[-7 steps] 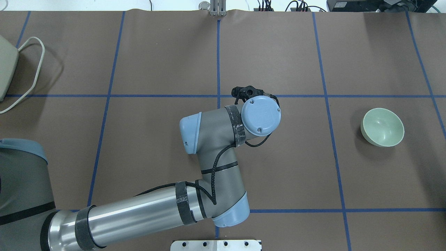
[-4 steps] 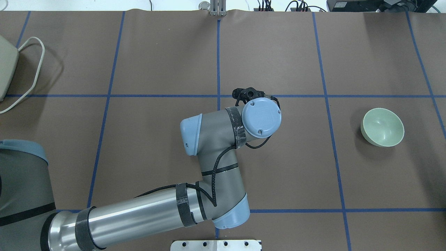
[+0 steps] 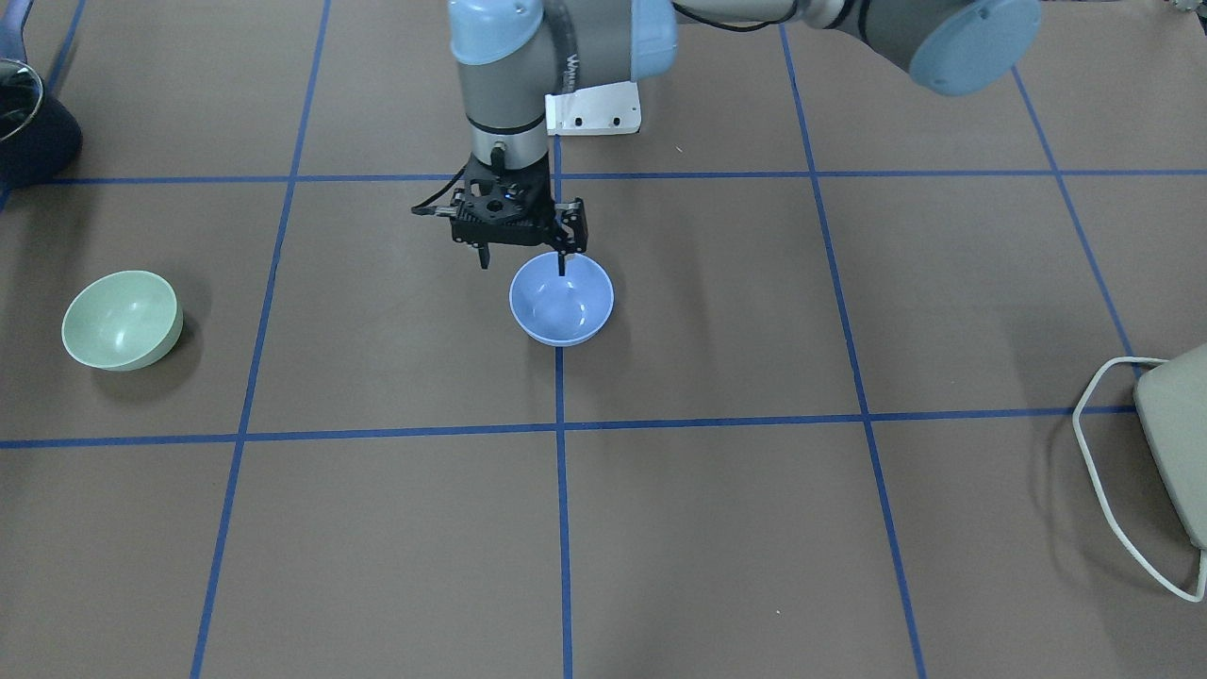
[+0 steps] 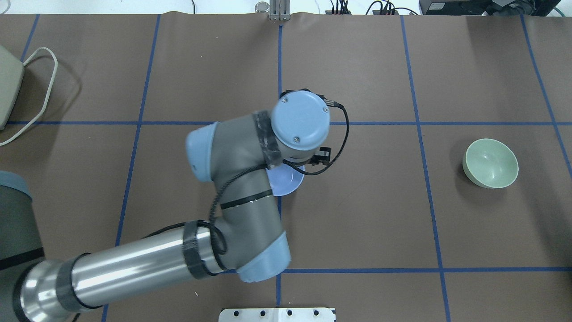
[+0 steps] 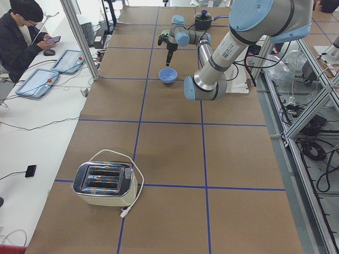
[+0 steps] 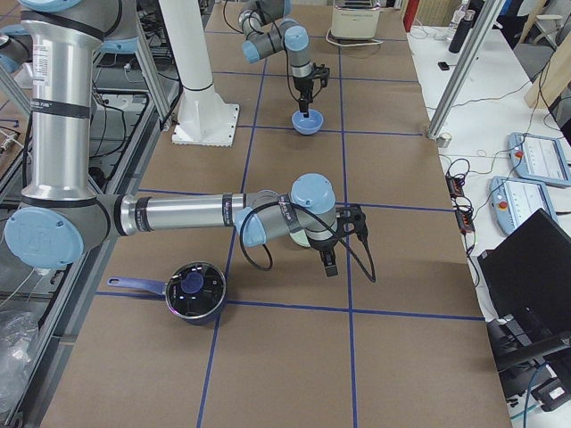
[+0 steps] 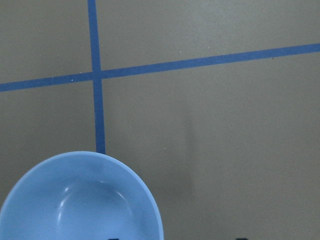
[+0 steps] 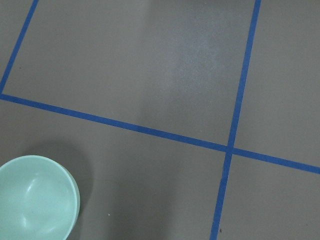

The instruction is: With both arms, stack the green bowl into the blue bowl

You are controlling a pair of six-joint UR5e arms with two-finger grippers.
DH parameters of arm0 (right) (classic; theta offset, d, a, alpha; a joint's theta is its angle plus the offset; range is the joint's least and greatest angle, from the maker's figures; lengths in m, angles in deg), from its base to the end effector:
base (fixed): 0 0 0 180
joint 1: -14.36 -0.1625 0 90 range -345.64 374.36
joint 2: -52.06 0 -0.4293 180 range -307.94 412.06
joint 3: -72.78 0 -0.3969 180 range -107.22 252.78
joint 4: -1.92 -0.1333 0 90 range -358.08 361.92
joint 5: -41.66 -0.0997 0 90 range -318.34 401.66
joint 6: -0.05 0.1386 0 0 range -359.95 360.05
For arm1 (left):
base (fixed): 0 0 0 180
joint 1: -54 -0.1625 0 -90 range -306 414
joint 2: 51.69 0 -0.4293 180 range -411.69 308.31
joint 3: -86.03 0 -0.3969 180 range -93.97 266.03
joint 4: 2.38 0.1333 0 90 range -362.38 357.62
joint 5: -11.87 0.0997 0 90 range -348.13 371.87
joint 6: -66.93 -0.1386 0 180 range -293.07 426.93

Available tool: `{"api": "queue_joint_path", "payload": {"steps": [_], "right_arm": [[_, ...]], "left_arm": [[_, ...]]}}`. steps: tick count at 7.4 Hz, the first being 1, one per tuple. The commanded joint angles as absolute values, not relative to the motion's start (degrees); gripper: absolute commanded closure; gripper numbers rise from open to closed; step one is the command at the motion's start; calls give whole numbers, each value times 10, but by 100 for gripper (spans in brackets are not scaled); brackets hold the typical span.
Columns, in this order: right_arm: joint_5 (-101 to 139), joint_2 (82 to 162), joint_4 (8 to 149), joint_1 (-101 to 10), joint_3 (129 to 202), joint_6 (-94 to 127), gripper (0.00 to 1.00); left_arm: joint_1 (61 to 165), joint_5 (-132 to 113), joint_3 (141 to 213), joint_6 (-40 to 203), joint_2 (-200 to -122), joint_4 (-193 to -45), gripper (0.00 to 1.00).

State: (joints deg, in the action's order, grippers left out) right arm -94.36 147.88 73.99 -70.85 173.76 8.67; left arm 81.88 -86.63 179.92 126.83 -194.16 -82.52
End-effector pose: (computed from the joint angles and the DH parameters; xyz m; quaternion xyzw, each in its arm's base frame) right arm -0.0067 -0.4823 0.6033 0.1382 -0.4019 -0.0481 0.9039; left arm 0.5911 -0.4403 0.1156 0.1312 0.3773 0.0470 0.9155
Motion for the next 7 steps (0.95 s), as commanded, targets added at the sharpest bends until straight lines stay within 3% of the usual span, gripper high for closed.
{"api": "queue_joint_path", "payload": {"steps": [1,4,6,7], "right_arm": [[-940,1478,740,-685,1768,164,0],[-884,1478,740,-592,1834,350,1],[-847,1480,740,-540,1851,400,1],[-826,1481,740,-518,1850,400,1]], "left_arm": [[931,-946,2008,1102,-1793,-720,1],[1160,-1098,2046,810,-1642,-715,1],[1267,-1106,2024,600,-1524,-722,1],[1340,-1110,2007,546,-1505,-748,1]]}}
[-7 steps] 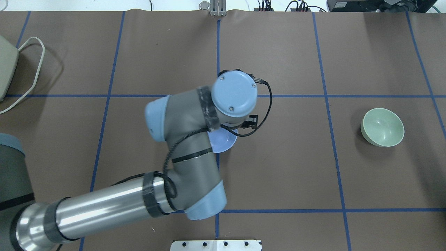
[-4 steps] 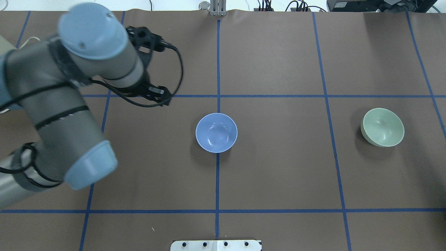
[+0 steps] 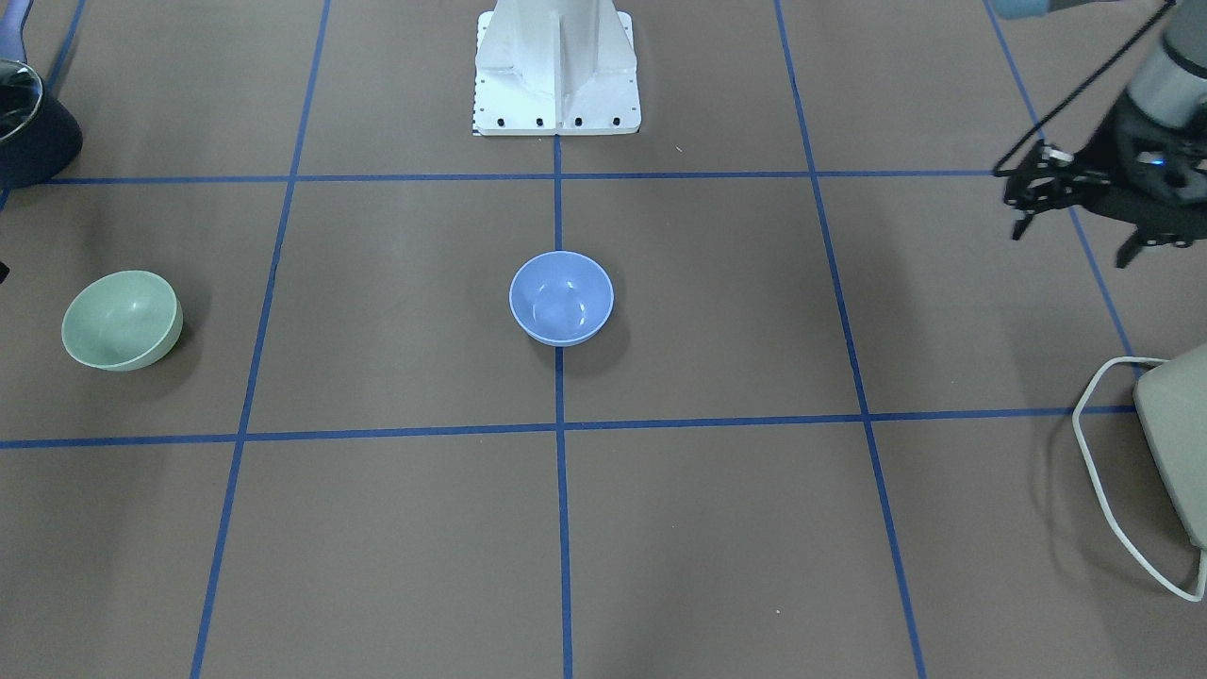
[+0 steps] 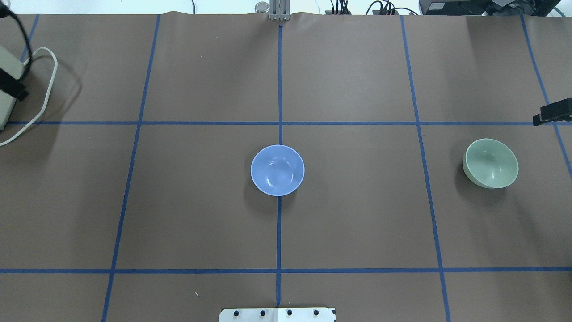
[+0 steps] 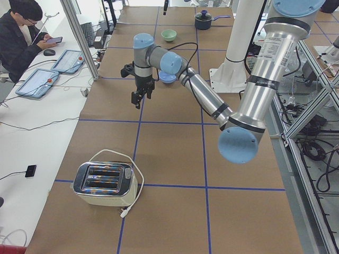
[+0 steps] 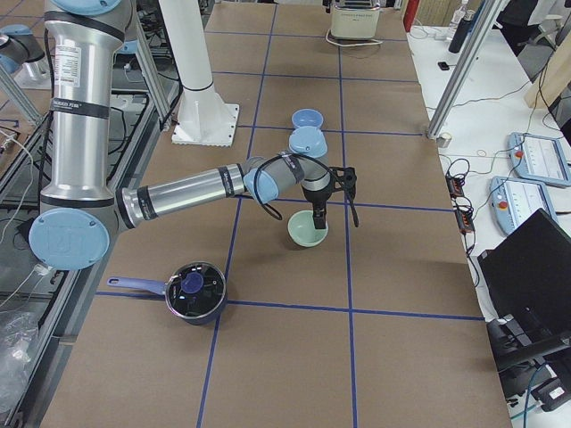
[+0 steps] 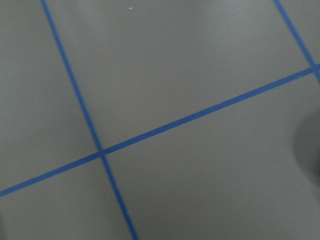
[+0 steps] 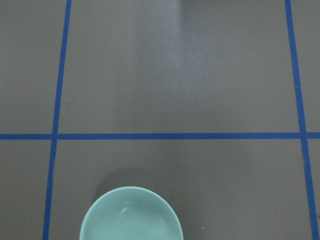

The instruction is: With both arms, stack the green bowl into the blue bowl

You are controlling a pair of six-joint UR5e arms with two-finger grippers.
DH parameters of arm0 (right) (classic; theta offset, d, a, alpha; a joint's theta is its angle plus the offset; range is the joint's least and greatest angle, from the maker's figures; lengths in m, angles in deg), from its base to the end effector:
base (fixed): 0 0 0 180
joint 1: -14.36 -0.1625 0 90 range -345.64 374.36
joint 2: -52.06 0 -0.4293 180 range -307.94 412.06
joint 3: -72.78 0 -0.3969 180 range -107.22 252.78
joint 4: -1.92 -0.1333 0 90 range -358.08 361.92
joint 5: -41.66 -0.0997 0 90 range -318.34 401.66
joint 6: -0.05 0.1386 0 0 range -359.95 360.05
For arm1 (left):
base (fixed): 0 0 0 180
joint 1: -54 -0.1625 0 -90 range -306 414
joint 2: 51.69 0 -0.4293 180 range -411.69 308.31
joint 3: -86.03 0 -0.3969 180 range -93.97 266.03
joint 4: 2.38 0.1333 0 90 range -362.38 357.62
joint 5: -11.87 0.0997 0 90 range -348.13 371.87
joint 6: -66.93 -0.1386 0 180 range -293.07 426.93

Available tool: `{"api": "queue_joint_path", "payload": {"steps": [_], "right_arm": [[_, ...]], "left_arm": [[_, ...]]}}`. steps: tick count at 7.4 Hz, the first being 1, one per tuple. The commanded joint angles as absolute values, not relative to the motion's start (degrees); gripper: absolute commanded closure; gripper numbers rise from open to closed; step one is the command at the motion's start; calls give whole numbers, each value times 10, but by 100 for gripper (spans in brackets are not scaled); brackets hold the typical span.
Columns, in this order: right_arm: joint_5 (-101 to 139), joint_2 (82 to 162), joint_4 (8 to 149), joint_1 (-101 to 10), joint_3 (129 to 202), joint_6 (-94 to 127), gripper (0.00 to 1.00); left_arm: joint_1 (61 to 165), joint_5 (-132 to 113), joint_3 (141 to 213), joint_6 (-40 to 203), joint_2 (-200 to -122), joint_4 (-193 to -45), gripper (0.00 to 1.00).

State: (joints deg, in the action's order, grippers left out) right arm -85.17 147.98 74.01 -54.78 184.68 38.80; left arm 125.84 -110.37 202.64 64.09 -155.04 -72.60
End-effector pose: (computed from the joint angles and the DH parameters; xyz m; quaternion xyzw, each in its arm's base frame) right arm -0.1247 -0.4682 0.5167 0.0898 -0.3997 0.0502 0.9109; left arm 0.1111 -0.5291 0.4009 0.1304 0.2934 0.2202 0.9211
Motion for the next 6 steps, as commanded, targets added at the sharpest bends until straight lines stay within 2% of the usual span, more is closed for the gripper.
{"api": "queue_joint_path", "payload": {"steps": [1,3,4,5,6], "right_arm": [[-811,1484,740,-497,1846,400,2],[-804,1485,697,-487,1804,391,8],[-807,1485,601,-486,1740,392,14],[-808,1480,558,-485,1691,389,25],[-808,1476,549,-476,1671,393,39]], "left_arm": [[1402,-1144,1967,539,-1494,-756,1],[1442,-1194,1955,482,-1433,-806,1],[1458,-1196,1959,477,-1426,-807,1],[1459,-1197,1959,477,-1425,-807,1],[1460,-1197,1959,477,-1425,-807,1]]}}
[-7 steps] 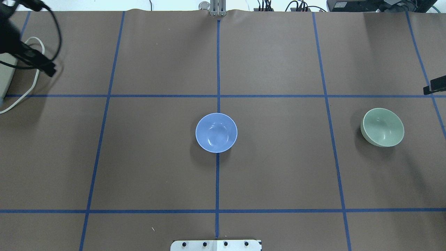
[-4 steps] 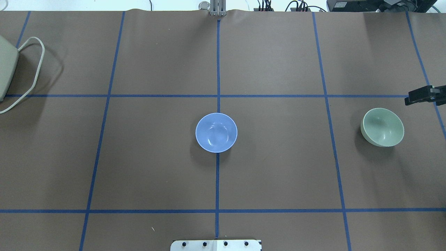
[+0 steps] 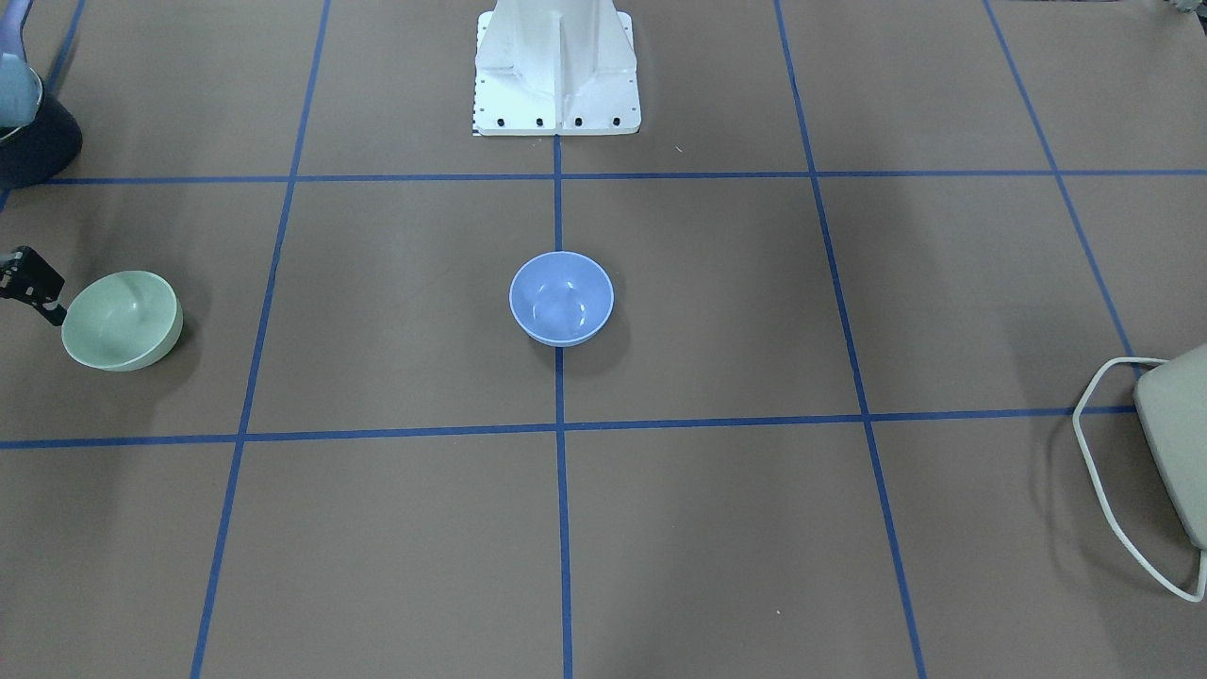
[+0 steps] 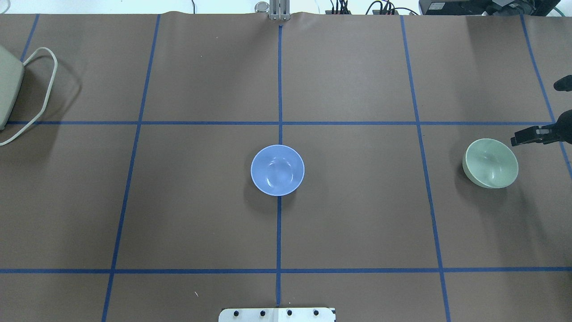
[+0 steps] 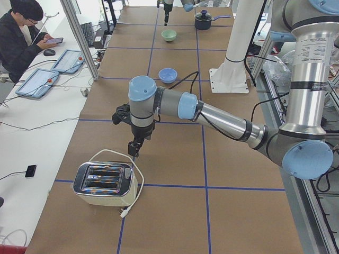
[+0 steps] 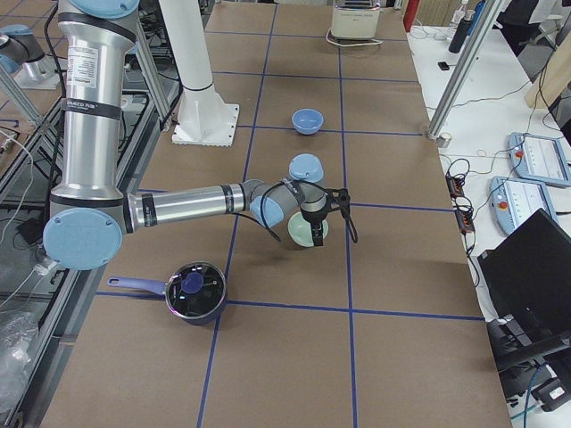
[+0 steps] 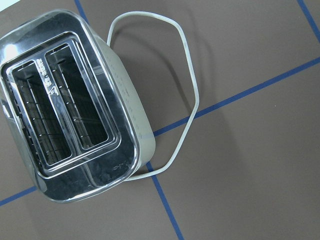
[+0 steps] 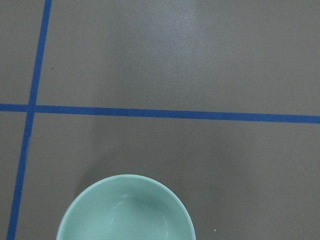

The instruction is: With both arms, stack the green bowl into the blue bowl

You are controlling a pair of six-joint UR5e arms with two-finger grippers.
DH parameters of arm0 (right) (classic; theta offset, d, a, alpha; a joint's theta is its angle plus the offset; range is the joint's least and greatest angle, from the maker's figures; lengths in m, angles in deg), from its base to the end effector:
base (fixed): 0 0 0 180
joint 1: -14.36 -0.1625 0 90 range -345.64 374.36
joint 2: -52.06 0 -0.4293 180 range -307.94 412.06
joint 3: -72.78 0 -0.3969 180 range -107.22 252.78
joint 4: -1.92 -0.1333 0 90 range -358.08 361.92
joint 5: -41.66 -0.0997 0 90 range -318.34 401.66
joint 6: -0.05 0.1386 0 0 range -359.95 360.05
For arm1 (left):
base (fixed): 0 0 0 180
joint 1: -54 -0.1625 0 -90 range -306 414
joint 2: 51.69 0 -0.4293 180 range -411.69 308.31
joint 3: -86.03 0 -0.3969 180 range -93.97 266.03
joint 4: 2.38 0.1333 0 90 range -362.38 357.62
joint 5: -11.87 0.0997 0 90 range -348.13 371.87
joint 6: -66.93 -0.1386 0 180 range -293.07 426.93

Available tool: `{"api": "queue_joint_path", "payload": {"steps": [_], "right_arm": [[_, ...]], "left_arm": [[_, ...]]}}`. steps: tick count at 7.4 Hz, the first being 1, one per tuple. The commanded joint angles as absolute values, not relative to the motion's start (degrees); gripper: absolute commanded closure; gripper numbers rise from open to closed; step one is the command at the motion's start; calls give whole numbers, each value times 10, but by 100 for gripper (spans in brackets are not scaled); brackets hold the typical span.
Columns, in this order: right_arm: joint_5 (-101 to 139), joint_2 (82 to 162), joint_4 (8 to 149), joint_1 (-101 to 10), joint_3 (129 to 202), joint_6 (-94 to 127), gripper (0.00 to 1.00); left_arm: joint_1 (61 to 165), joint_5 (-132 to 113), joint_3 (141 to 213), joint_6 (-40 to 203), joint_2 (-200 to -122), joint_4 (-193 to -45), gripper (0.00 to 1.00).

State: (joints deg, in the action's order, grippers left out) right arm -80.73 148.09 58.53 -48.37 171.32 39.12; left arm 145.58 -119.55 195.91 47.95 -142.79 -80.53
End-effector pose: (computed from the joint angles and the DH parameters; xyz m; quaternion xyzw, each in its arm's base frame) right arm -0.1770 -0.4722 0.6084 0.1026 -0.3840 0.0084 0.9176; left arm -0.0552 -0.4924 0.5364 0.1362 0.3336 0.1689 0.9174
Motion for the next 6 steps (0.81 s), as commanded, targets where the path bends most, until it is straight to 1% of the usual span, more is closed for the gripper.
{"api": "queue_joint_path", "payload": {"steps": [1,3,5,6], "right_arm": [[-811,1477,549,-472,1672,396,43],[-816,1477,550,-462,1677,398,48],[-817,1479,550,-445,1676,398,49],[-817,1481,550,-443,1676,397,52]], "left_arm": [[1460,-1197,1959,477,-1424,-807,1],[1459,-1197,1959,477,-1424,-808,1],[1460,-1197,1959,477,-1424,-809,1],[1459,-1196,1957,477,-1424,-809,1]]}}
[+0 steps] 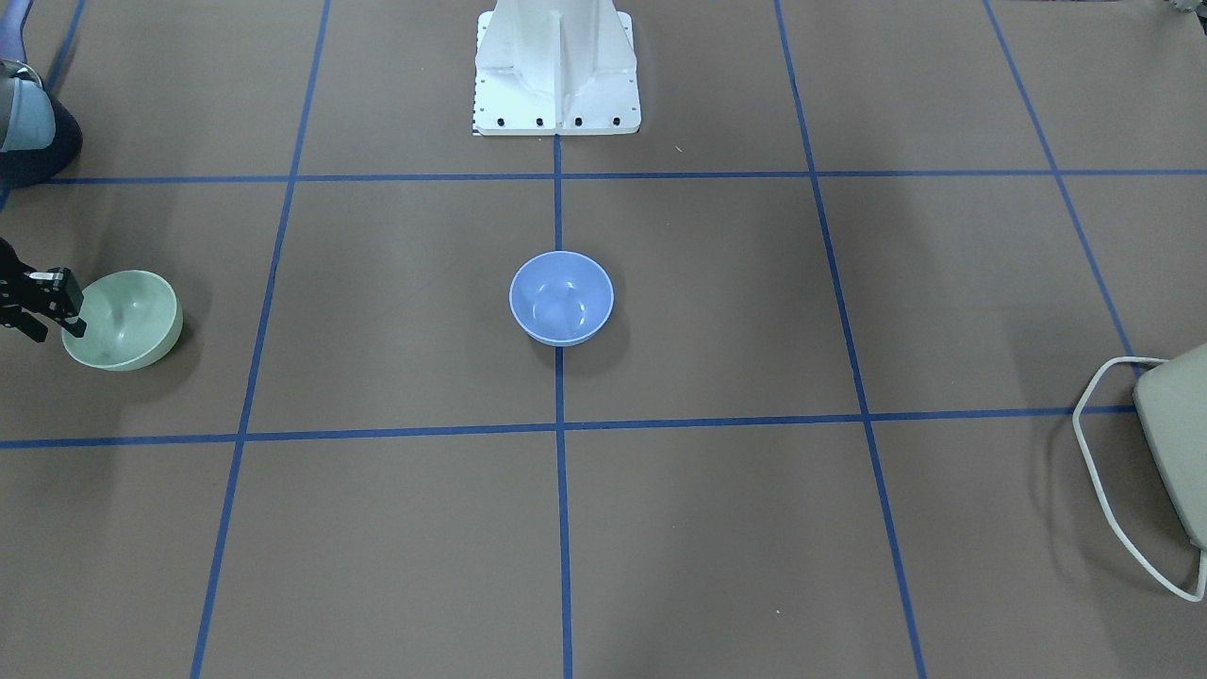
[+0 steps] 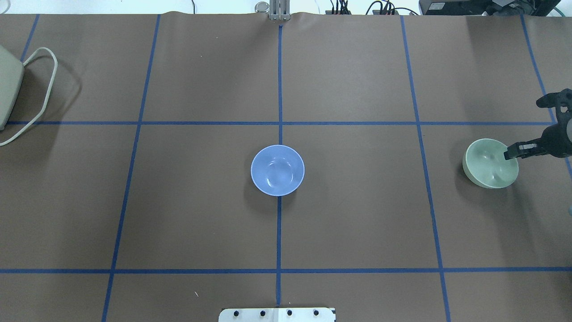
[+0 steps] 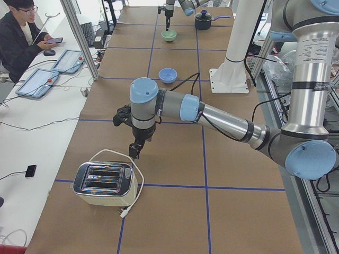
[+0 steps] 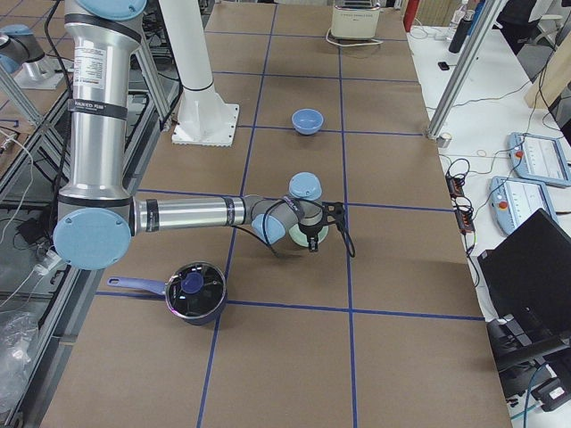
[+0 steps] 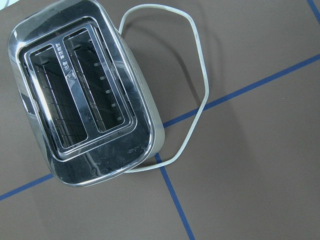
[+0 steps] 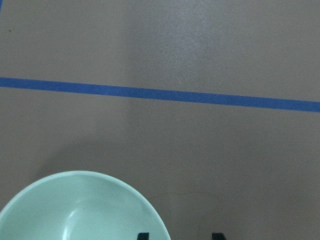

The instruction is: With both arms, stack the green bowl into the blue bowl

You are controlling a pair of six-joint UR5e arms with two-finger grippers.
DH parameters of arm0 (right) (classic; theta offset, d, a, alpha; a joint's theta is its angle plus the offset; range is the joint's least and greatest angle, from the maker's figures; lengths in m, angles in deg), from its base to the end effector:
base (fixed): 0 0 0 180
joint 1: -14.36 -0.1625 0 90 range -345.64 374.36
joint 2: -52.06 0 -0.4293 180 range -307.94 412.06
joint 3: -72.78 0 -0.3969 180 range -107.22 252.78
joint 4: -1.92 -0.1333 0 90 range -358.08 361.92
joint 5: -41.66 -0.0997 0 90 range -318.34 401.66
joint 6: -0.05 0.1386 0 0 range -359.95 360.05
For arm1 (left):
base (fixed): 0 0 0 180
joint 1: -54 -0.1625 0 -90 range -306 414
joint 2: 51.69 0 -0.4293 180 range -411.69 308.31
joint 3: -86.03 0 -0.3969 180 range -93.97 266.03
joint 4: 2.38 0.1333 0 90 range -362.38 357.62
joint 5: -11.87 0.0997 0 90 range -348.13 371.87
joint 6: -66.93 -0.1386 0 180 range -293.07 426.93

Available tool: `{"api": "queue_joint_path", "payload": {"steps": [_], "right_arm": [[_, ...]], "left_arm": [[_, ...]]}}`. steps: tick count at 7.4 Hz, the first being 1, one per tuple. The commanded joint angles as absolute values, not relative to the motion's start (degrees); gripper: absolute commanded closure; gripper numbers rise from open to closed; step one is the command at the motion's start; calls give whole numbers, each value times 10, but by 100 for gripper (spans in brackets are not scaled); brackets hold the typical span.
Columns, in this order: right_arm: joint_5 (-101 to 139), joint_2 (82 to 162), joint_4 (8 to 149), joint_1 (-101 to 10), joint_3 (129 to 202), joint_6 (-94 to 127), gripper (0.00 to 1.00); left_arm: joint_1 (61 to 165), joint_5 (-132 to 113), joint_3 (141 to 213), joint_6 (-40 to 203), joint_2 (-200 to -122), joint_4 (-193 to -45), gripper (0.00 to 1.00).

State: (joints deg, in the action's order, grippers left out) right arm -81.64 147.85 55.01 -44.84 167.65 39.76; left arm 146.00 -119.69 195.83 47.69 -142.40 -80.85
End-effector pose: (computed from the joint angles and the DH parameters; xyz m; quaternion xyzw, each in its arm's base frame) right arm -0.2081 -0.4607 0.6311 0.0844 -0.3934 -0.0175 0.9153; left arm -0.0585 -0.4900 0.5396 0.1371 0.3341 0.1672 0.9174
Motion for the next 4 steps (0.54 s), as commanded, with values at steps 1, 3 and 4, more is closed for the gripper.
{"api": "queue_joint_path", "payload": {"steps": [1,3,4], "right_arm": [[-817,1484,550,-440,1676,397,68],[-817,1485,550,-440,1678,391,100],[-816,1486,550,-442,1678,388,100]], "left_arm": [[1459,-1196,1956,477,-1425,-810,1],[1459,-1196,1957,477,-1425,-810,1],[1459,-1196,1957,477,-1425,-811,1]]}}
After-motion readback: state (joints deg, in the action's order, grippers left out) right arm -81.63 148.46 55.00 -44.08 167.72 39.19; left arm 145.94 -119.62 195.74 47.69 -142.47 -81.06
